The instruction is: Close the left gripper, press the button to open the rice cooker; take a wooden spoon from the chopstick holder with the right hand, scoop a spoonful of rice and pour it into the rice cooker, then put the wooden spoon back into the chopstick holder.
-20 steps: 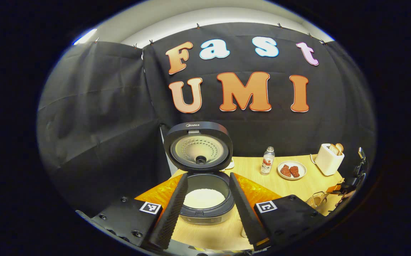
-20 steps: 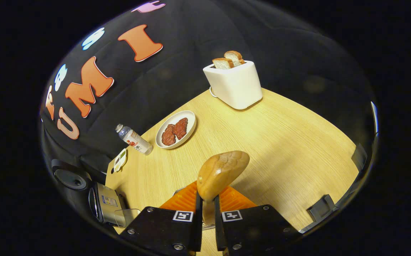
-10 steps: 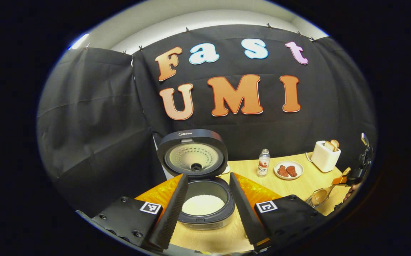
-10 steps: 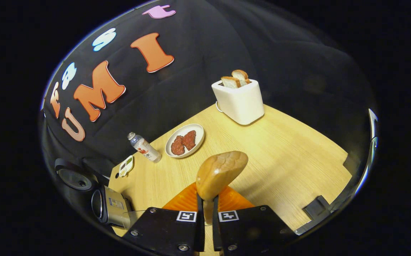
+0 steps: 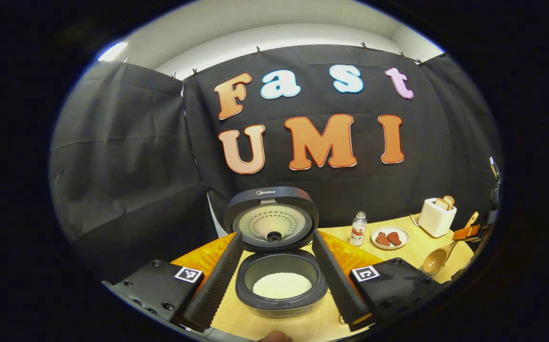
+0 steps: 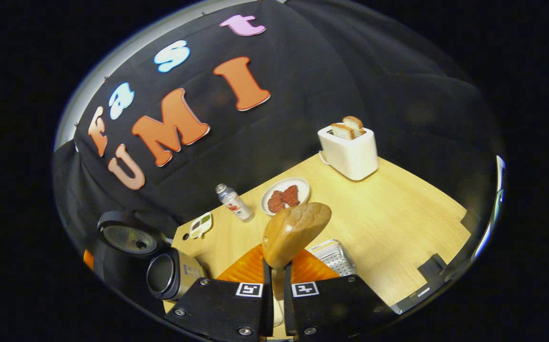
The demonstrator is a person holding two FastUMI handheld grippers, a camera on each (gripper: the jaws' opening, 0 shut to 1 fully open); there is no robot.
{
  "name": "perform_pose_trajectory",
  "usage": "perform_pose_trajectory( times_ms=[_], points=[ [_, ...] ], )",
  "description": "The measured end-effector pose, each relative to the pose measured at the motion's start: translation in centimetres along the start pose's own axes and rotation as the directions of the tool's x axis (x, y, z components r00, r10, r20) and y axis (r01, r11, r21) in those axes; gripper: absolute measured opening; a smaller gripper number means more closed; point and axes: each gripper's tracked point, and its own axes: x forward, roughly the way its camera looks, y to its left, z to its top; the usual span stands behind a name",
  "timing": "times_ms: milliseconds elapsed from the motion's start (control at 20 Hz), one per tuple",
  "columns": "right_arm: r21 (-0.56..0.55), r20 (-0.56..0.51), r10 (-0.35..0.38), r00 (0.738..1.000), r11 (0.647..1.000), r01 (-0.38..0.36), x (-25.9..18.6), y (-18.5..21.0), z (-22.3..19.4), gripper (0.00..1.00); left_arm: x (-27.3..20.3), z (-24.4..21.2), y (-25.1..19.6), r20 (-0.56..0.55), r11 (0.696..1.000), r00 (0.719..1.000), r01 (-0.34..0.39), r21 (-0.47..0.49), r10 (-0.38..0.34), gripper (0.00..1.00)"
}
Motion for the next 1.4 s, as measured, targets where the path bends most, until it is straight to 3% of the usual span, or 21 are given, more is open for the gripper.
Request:
perform_pose_trajectory(
  times_ms=[150, 200, 400, 550, 600, 850, 1050, 1150, 1250, 1300, 1400],
  points=[
    [-0.106, -0.045, 0.036, 0.998, 0.994, -0.040, 0.5, 3.3, -3.1, 0.08, 0.0, -0.4, 1.0, 0.003, 1.000, 1.000, 0.007, -0.004, -0.007, 0.95],
    [-0.149, -0.071, 0.039, 0.997, 0.988, -0.050, 1.0, 4.0, -4.5, 0.08, 0.0, -0.7, 1.4, 0.001, 1.000, 1.000, 0.004, 0.000, -0.004, 1.00],
    [-0.310, -0.084, 0.005, 0.996, 0.950, -0.031, 2.6, 5.0, -7.2, 0.08, -0.2, -1.8, 3.3, -0.027, 1.000, 0.999, -0.024, -0.003, 0.024, 0.95],
    [-0.446, -0.045, -0.033, 0.998, 0.895, 0.010, 3.8, 4.9, -7.9, 0.08, -0.1, -2.3, 4.6, -0.042, 0.998, 0.998, -0.056, -0.007, 0.055, 0.95],
    [-0.493, -0.024, -0.043, 0.999, 0.870, 0.025, 4.2, 4.7, -8.0, 0.08, -0.1, -2.2, 4.9, -0.043, 0.998, 0.997, -0.063, -0.008, 0.063, 1.00],
    [-0.636, 0.058, -0.054, 0.997, 0.767, 0.079, 5.8, 4.9, -10.0, 0.06, 0.0, -2.3, 6.3, -0.044, 0.996, 0.995, -0.094, 0.003, 0.094, 0.95],
    [-0.680, 0.106, -0.066, 0.992, 0.724, 0.121, 6.8, 4.3, -11.8, 0.06, 0.2, -2.6, 7.1, -0.054, 0.994, 0.993, -0.104, 0.035, 0.106, 0.98],
    [-0.715, 0.140, -0.039, 0.989, 0.687, 0.128, 6.7, 5.0, -12.2, 0.05, 0.2, -2.7, 7.4, -0.060, 0.993, 0.992, -0.110, 0.043, 0.112, 1.00],
    [-0.754, 0.132, -0.011, 0.991, 0.648, 0.107, 6.7, 5.7, -14.0, 0.04, 0.5, -3.1, 7.4, -0.067, 0.993, 0.991, -0.109, 0.044, 0.112, 0.95],
    [-0.779, 0.103, 0.009, 0.995, 0.622, 0.075, 6.8, 6.5, -15.2, 0.04, 0.6, -3.1, 7.5, -0.074, 0.993, 0.991, -0.107, 0.043, 0.110, 1.00],
    [-0.801, 0.107, 0.039, 0.993, 0.596, 0.063, 6.7, 7.5, -16.3, 0.03, 0.8, -3.6, 7.5, -0.086, 0.994, 0.991, -0.104, 0.041, 0.108, 1.00]
  ],
)
